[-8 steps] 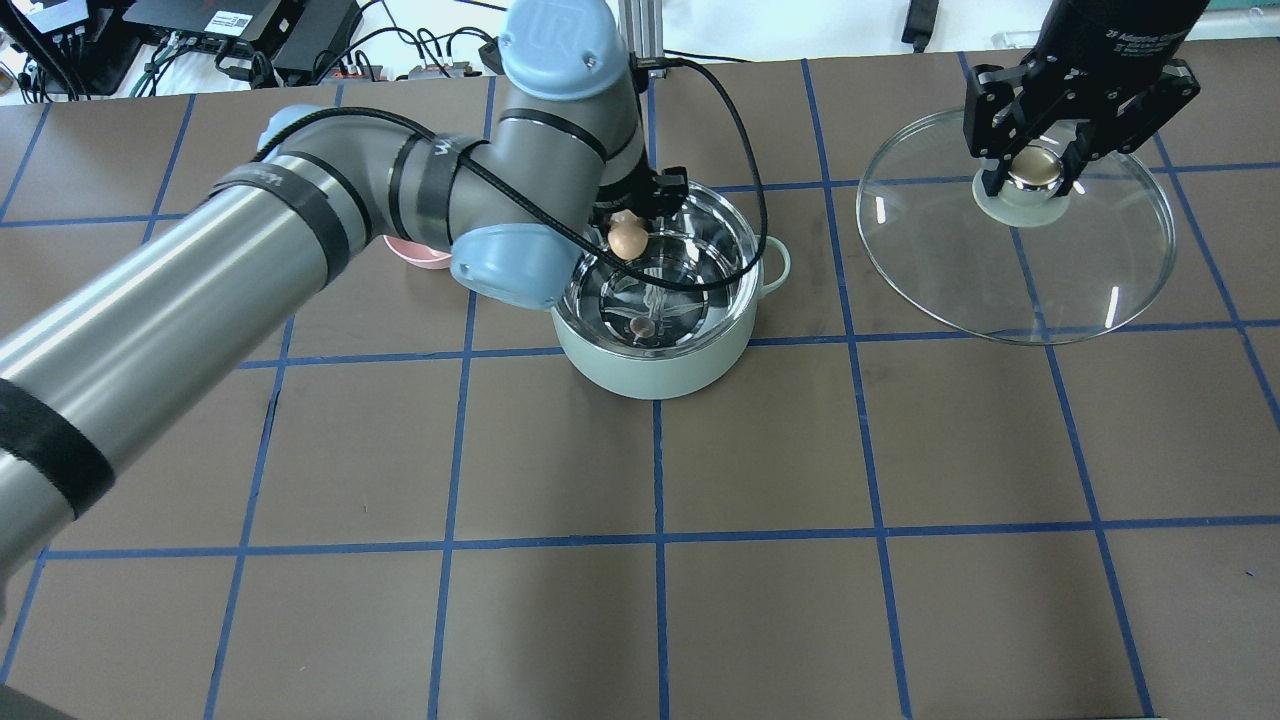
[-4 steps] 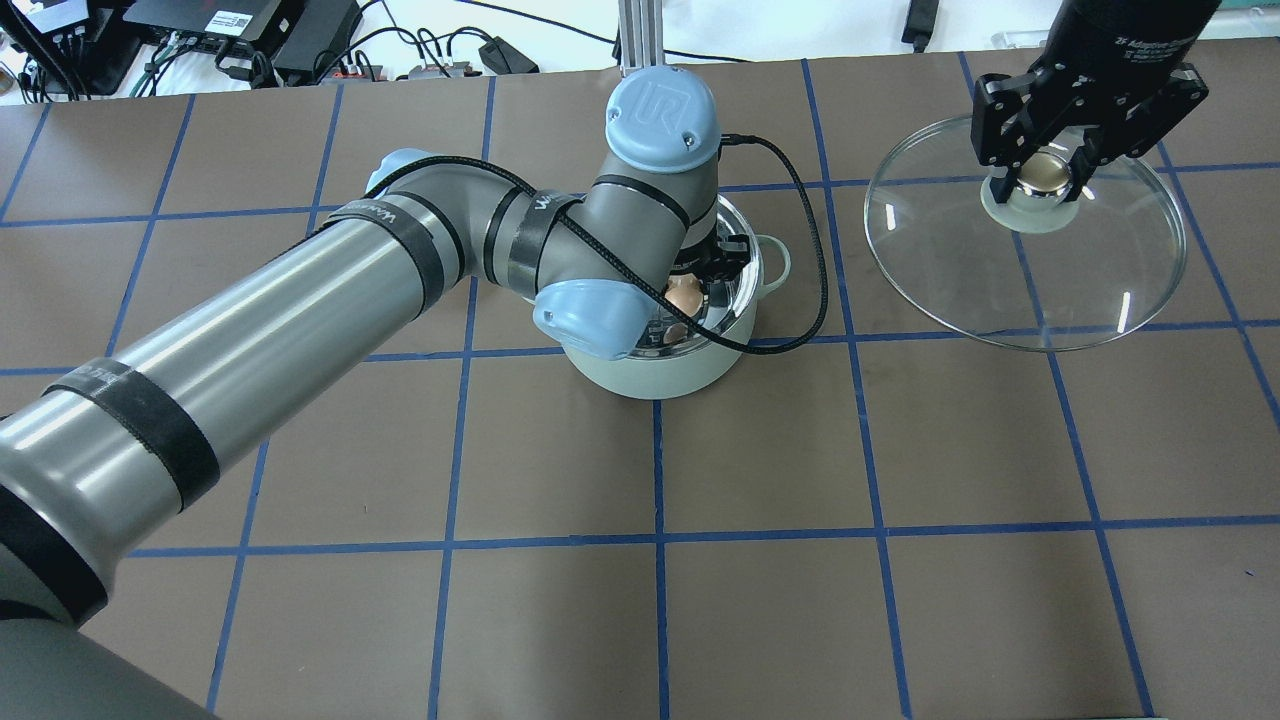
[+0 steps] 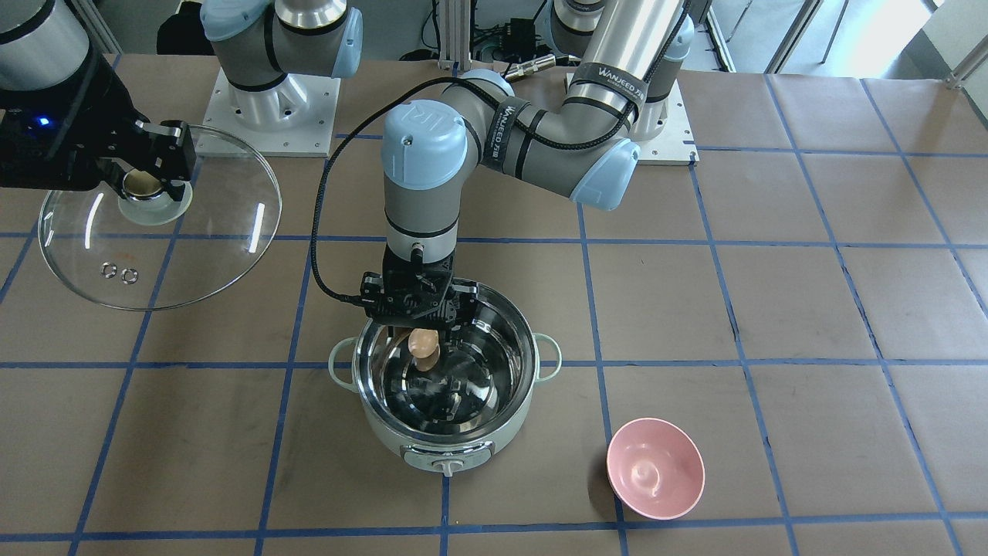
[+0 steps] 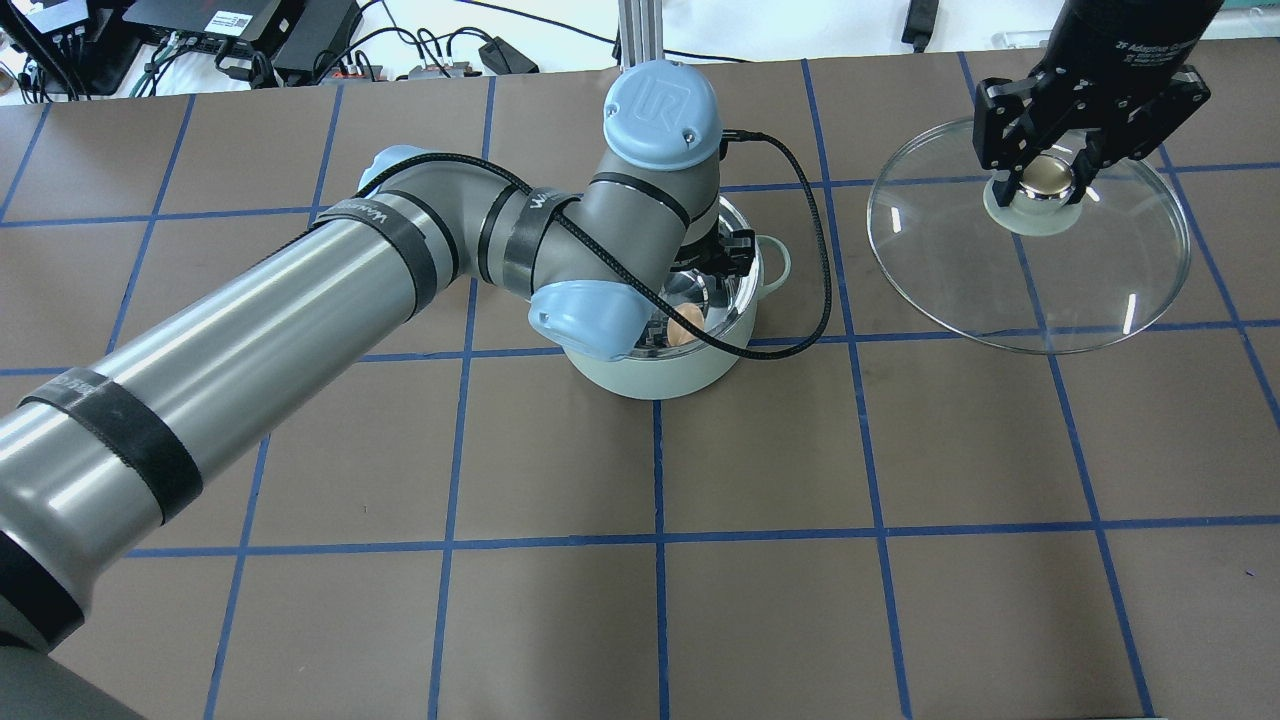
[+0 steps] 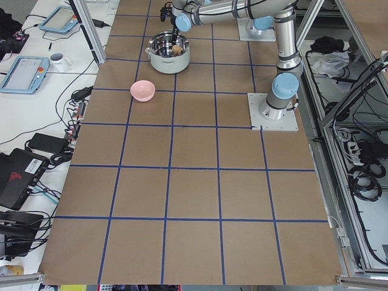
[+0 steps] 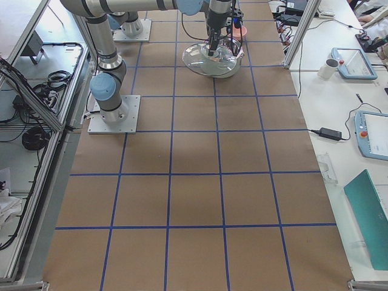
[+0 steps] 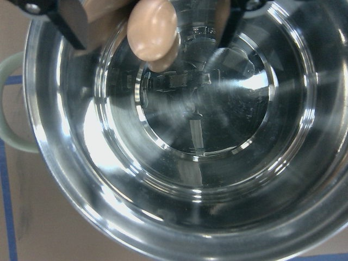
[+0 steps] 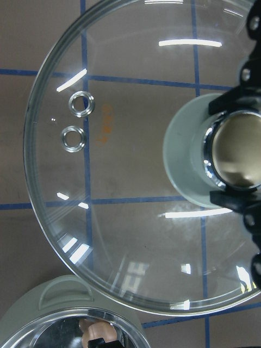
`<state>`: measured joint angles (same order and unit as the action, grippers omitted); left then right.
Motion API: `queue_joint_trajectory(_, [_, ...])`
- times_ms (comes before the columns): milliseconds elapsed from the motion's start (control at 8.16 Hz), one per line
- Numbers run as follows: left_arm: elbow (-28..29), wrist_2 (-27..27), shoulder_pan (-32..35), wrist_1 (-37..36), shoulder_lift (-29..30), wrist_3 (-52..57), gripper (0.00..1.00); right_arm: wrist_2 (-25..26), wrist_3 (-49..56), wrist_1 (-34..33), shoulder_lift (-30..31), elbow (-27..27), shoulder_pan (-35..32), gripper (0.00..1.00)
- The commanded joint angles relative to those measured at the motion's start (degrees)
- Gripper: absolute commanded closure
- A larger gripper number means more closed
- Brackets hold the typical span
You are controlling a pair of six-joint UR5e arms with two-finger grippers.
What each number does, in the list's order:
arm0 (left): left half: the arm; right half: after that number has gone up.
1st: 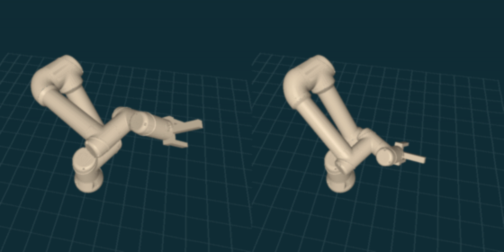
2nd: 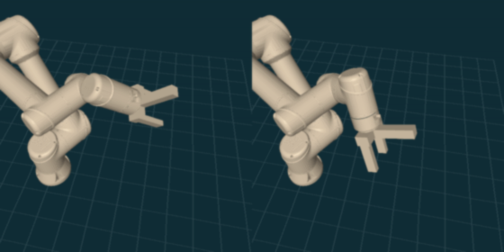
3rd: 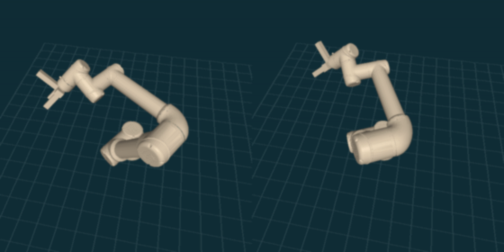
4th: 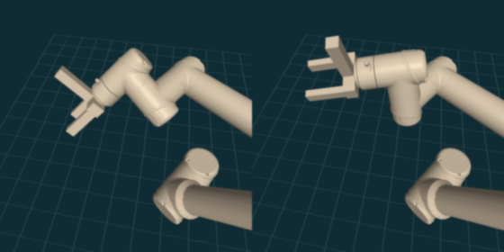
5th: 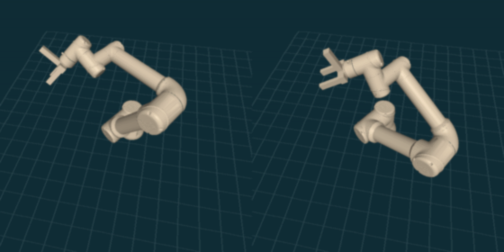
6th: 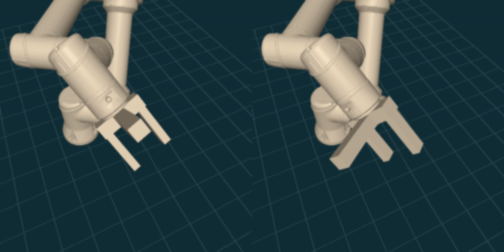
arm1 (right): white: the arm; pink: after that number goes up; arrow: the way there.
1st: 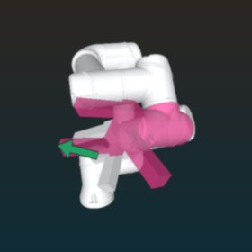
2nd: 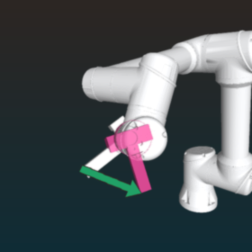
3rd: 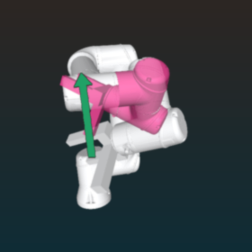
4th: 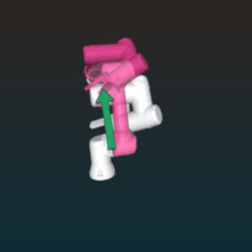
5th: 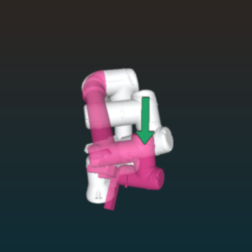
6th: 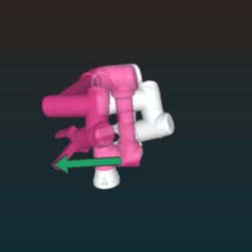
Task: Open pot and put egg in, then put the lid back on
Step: 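Lower the egg into the open pot with the left gripper and release it, then withdraw the left gripper toward the bowl while the right carries the lid over the pot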
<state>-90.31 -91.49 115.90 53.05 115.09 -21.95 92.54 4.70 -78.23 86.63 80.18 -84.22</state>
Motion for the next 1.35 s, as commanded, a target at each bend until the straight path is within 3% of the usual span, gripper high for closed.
queue_joint_trajectory(0, [0.5,-0.1,-2.5,0.5,-2.4,0.8,0.0,0.0,0.0,-0.2,0.4,0.1,-0.1,1.0])
queue_joint_trajectory(123, [0.5,1.0,-5.0,2.8,-5.6,0.9,0.0,-0.1,0.0,-0.2,0.5,0.1,-0.1,1.0])
queue_joint_trajectory(245, [0.6,5.3,-8.6,8.6,-9.3,0.8,0.0,-0.3,0.2,-0.2,0.6,0.1,-0.2,1.0])
queue_joint_trajectory(735, [0.6,5.2,-20.1,36.3,-23.3,9.0,0.0,-3.6,1.5,-6.4,-2.1,0.2,-8.1,1.0])
queue_joint_trajectory(981, [0.7,5.1,-21.9,41.3,-26.0,14.5,0.0,-5.0,1.5,-11.2,-5.2,0.2,-13.6,1.0])
queue_joint_trajectory(1226, [0.6,5.1,-21.6,41.3,-26.7,14.5,0.0,-6.0,1.5,-15.1,-9.3,-0.5,-17.8,1.0])
